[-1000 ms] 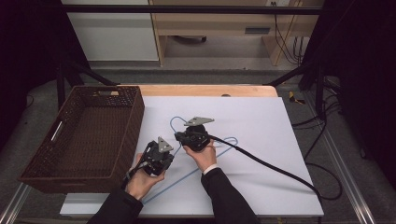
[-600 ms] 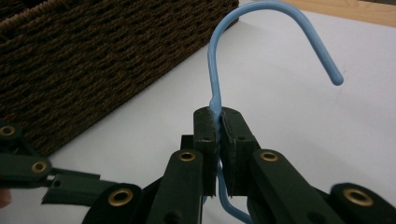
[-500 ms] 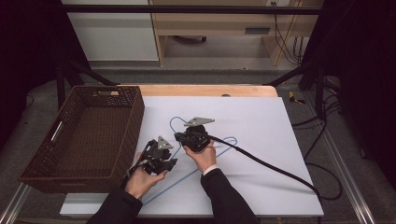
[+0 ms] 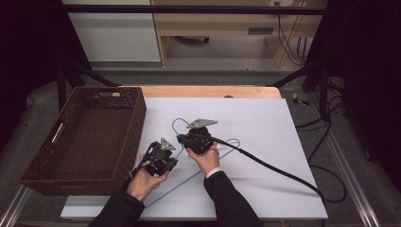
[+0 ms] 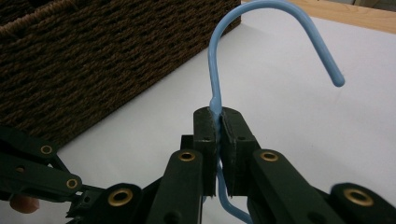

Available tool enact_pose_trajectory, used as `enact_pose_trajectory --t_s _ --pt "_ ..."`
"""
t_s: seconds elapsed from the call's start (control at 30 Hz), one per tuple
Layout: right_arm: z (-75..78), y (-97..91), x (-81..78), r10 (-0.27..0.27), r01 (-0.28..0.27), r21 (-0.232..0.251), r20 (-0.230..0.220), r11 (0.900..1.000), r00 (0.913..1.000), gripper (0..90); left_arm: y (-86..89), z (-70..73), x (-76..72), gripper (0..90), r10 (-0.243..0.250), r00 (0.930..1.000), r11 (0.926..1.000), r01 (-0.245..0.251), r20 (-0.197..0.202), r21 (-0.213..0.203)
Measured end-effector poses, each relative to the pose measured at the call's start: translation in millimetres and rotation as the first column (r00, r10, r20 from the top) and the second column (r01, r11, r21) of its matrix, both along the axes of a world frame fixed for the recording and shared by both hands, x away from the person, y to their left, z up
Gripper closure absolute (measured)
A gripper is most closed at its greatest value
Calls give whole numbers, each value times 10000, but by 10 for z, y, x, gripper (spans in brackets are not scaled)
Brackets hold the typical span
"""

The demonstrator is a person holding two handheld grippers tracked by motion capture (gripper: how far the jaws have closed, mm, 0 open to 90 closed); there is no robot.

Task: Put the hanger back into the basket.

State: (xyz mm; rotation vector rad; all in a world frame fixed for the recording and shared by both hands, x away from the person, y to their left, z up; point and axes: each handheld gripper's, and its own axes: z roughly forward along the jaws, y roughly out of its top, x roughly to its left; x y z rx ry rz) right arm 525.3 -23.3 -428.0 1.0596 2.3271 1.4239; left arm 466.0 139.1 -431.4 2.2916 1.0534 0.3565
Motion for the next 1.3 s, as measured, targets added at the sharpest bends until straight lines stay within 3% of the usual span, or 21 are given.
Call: enact_pose_trajectory --t_s 0.17,0.3,0.43,0.5,0.53,0.57,0.73,0.77,0.83,0.97,1.0,1.03,1.17,1.3 --pt "40 -17 -35 4 -1 -99 217 10000 9998 844 -13 30 -33 866 176 9998 9998 -175 106 -47" --pt "90 -44 -99 75 -61 -410 342 9991 9994 746 -11 54 -54 869 140 9997 9998 -136 208 -172" --pt "145 -129 -164 200 -181 -390 482 9991 9986 662 -13 117 -91 870 60 9994 9996 -50 342 -292" --pt "236 -301 -243 227 -220 -112 683 9997 9974 566 -17 139 -107 870 31 9989 9993 -14 468 -363" --pt "236 -301 -243 227 -220 -112 683 9997 9974 566 -18 153 -115 870 -3 9988 9994 20 483 -350" --pt "302 -433 -298 291 -310 218 805 9993 9963 490 -24 160 -124 870 -2 9986 9992 23 538 -405" --pt "415 -681 -437 226 -272 350 1247 9990 9919 393 -29 227 -165 871 -136 9969 9990 169 779 -415" --pt "450 -832 -524 130 -169 264 1416 9995 9898 365 -29 249 -178 871 -133 9962 9987 174 863 -474" --pt "457 -884 -552 113 -147 228 1451 9996 9894 348 -24 300 -200 871 -195 9954 9980 250 942 -577" --pt "471 -1242 -719 -181 149 217 1543 9997 9879 270 -26 397 -240 871 -223 9922 9968 316 1227 -741" --pt "471 -1242 -719 -181 149 217 1543 9997 9879 270 -27 418 -247 871 -257 9913 9964 359 1288 -772" --pt "471 -1363 -763 -356 299 395 1534 9988 9875 228 -33 476 -275 871 -272 9895 9954 398 1419 -868" --pt "464 -1524 -823 -555 472 553 1603 9974 9855 170 -25 577 -304 871 -403 9859 9947 550 1624 -866" --pt "445 -1686 -898 -623 599 195 1710 9980 9833 118 22 682 -304 871 -352 9815 9942 536 1884 -934"
